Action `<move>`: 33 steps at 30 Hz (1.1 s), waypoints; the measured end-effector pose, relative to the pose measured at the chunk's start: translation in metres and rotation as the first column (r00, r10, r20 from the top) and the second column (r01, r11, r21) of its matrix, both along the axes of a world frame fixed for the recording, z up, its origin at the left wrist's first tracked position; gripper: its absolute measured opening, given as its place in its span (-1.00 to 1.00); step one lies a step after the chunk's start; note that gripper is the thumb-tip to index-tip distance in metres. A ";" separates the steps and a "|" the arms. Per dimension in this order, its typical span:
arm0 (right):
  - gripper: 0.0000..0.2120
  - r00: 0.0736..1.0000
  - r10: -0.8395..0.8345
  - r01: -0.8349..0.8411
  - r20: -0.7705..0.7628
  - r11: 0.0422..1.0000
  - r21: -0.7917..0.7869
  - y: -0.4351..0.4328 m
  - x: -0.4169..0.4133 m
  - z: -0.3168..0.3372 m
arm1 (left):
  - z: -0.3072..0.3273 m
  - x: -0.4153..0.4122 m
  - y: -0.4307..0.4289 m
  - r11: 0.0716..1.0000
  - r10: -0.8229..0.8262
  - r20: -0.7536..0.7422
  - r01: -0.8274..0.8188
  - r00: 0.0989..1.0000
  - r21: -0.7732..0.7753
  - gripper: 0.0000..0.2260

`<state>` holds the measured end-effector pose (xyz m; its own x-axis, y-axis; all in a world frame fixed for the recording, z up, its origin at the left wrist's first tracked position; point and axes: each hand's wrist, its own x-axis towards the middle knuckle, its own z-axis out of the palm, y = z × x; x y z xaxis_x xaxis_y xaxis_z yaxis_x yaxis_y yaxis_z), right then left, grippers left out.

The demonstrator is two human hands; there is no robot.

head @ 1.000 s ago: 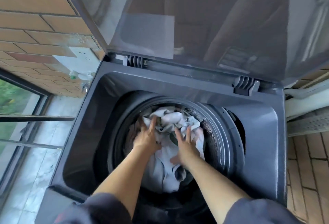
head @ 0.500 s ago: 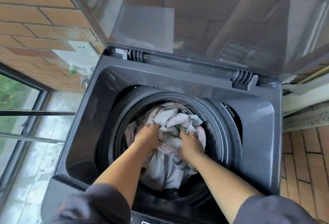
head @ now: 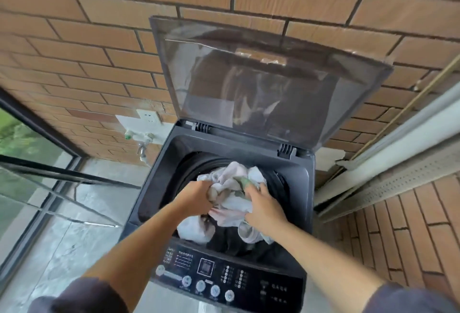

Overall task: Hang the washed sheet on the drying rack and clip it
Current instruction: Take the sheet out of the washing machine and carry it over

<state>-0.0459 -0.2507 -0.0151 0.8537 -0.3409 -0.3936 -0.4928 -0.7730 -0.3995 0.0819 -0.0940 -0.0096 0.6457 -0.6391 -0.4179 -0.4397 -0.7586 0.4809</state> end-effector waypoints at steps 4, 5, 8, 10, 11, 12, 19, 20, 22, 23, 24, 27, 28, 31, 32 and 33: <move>-0.61 0.993 -0.009 0.004 0.116 0.999 0.044 -0.002 -0.006 0.042 | 0.046 -0.005 0.008 0.998 0.003 0.053 0.000 0.999 -0.067 -0.66; -0.62 0.990 0.010 -0.017 0.140 0.998 0.054 -0.003 -0.008 0.053 | 0.056 -0.006 0.009 0.997 -0.006 0.067 0.011 0.998 -0.080 -0.66; -0.60 0.984 0.029 -0.044 0.178 0.996 0.081 -0.004 -0.006 0.082 | 0.090 -0.006 0.013 0.992 0.003 0.109 0.011 0.994 -0.125 -0.76; -0.53 0.979 0.033 -0.056 0.201 0.992 0.112 -0.006 0.000 0.101 | 0.117 -0.003 0.014 0.980 0.039 0.121 -0.014 0.992 -0.199 -0.84; -0.44 0.979 0.044 -0.073 0.200 0.987 0.143 -0.008 0.003 0.109 | 0.131 0.000 0.013 0.970 0.056 0.118 -0.026 0.991 -0.240 -0.87; -0.32 0.978 0.070 -0.108 0.197 0.976 0.191 -0.010 0.006 0.119 | 0.145 0.003 0.012 0.957 0.077 0.106 -0.043 0.991 -0.286 -0.89; -0.34 0.910 -0.018 -0.106 0.414 0.956 0.273 0.014 0.037 0.159 | 0.222 0.009 -0.004 0.769 0.137 -0.134 -0.190 0.982 -0.611 -0.87; -0.57 0.875 -0.089 -0.068 0.476 0.951 0.302 0.018 0.041 0.166 | 0.226 0.012 -0.003 0.749 0.150 -0.177 -0.229 0.973 -0.622 -0.86; -0.82 0.817 -0.205 -0.002 0.539 0.934 0.357 0.018 0.046 0.180 | 0.226 0.017 0.002 0.746 0.158 -0.199 -0.249 0.967 -0.618 -0.85; -0.84 0.793 -0.268 0.037 0.546 0.917 0.397 0.016 0.049 0.187 | 0.224 0.019 0.006 0.765 0.163 -0.166 -0.231 0.973 -0.601 -0.85; -0.84 0.766 -0.321 0.060 0.556 0.898 0.435 0.011 0.052 0.197 | 0.222 0.020 0.010 0.785 0.166 -0.122 -0.206 0.979 -0.584 -0.85; -0.79 0.720 -0.295 0.021 0.628 0.914 0.405 0.004 0.061 0.229 | 0.213 0.023 0.018 0.775 0.205 -0.123 -0.238 0.971 -0.586 -0.88; -0.77 0.714 -0.266 -0.004 0.648 0.924 0.383 0.004 0.063 0.237 | 0.212 0.024 0.020 0.762 0.218 -0.151 -0.265 0.964 -0.591 -0.88; -0.75 0.664 -0.251 -0.058 0.704 0.922 0.383 0.009 0.065 0.261 | 0.218 0.028 0.026 0.741 0.191 -0.204 -0.277 0.960 -0.611 -0.76; -0.76 0.638 -0.272 -0.065 0.721 0.913 0.402 0.010 0.066 0.269 | 0.222 0.027 0.030 0.729 0.138 -0.249 -0.269 0.959 -0.630 -0.67; -0.76 0.606 -0.299 -0.067 0.737 0.904 0.422 0.011 0.068 0.279 | 0.225 0.027 0.033 0.702 0.053 -0.311 -0.257 0.949 -0.664 -0.60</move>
<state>0.0218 -0.2399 0.2635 0.8524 -0.4431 0.2776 0.0698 -0.4298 -0.9002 0.1088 -0.0605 0.2159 0.7007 -0.7109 -0.0604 -0.1339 -0.2143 0.9675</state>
